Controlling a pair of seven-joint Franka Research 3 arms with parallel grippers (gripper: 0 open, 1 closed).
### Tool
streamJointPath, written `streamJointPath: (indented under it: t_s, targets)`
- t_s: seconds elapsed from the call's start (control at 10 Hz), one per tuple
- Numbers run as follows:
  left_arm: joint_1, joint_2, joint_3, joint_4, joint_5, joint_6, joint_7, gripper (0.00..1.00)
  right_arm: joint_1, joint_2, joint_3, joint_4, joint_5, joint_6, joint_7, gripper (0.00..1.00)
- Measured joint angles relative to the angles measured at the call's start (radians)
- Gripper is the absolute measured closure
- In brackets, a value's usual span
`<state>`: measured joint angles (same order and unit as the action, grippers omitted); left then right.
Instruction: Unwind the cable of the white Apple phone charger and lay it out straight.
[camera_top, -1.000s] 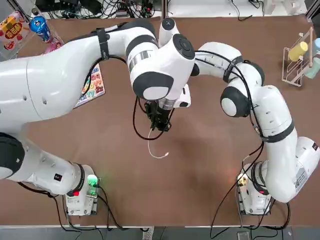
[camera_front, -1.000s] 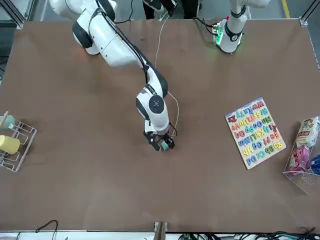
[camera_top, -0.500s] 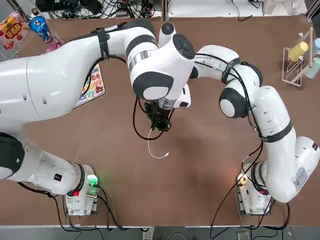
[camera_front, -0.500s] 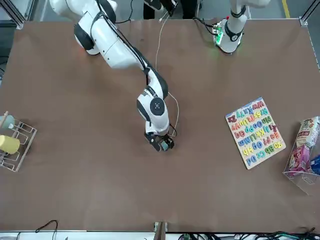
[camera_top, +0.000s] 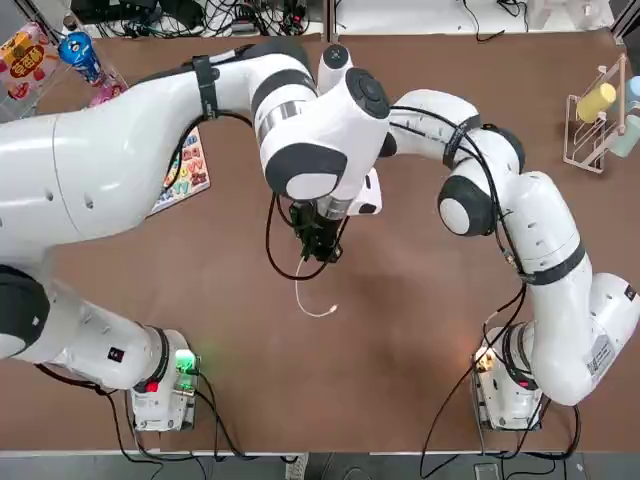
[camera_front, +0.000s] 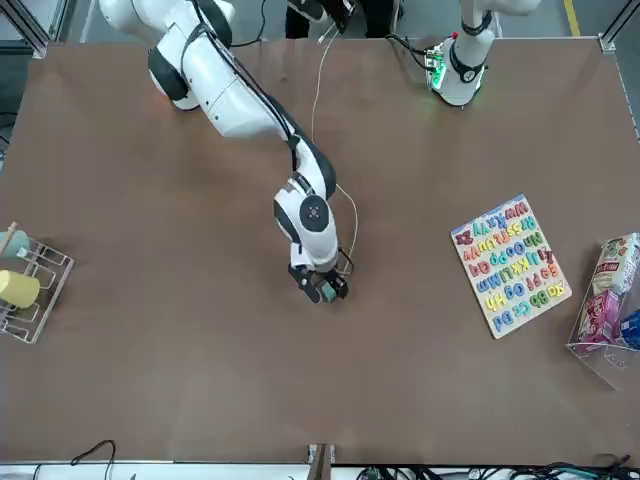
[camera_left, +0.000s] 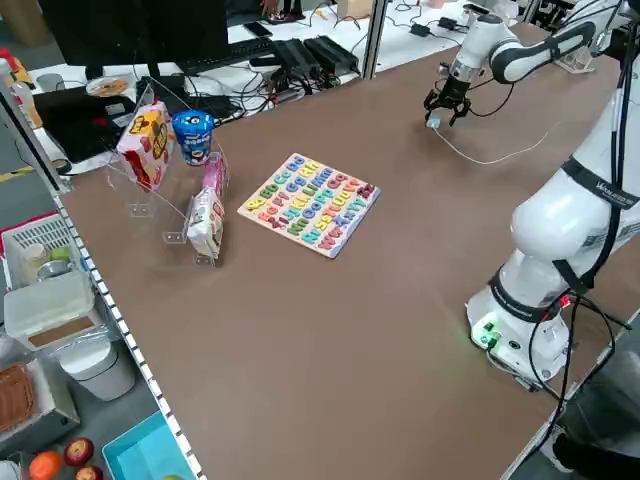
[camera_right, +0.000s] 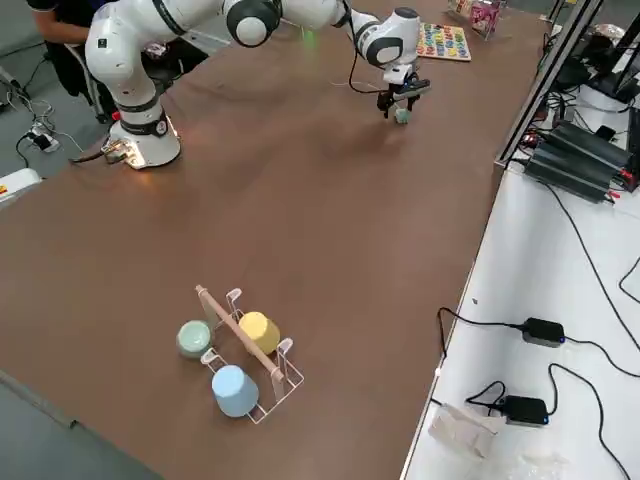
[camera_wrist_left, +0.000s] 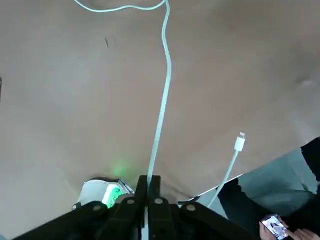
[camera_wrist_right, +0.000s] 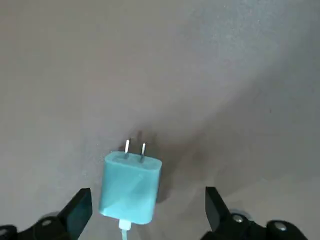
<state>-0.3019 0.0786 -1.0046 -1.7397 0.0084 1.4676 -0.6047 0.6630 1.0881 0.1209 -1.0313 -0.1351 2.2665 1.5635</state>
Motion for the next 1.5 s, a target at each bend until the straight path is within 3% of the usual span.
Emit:
streamJointPath:
  t_s: [0.6,0.8,1.0,1.1,1.3,1.5]
  targets:
    - [0.0,0.0,0.0,0.001,0.0,-0.001,0.0,0.96,-0.005,0.0,-0.006,0.0,0.0,-0.003,-0.001,0.1]
    - [0.0,0.0,0.0,0.002,0.0,-0.001,0.0,0.96,-0.005,0.001,-0.007,0.0,0.0,-0.005,-0.001,0.24]
    - [0.001,0.0,0.0,0.003,0.0,-0.002,0.0,0.96,-0.007,0.002,-0.007,0.0,0.0,-0.007,-0.006,0.3]
    - [0.001,0.0,0.0,0.003,0.0,-0.002,0.0,0.96,-0.008,0.003,-0.008,0.0,0.0,-0.008,-0.009,0.41]
    - [0.001,0.0,0.0,0.004,0.0,-0.002,0.0,0.96,-0.009,0.003,-0.008,0.002,0.0,-0.016,-0.026,0.52]
    - [0.002,0.0,0.0,0.005,0.0,-0.002,0.0,0.96,-0.009,0.003,-0.008,0.002,0.0,-0.017,-0.034,0.52]
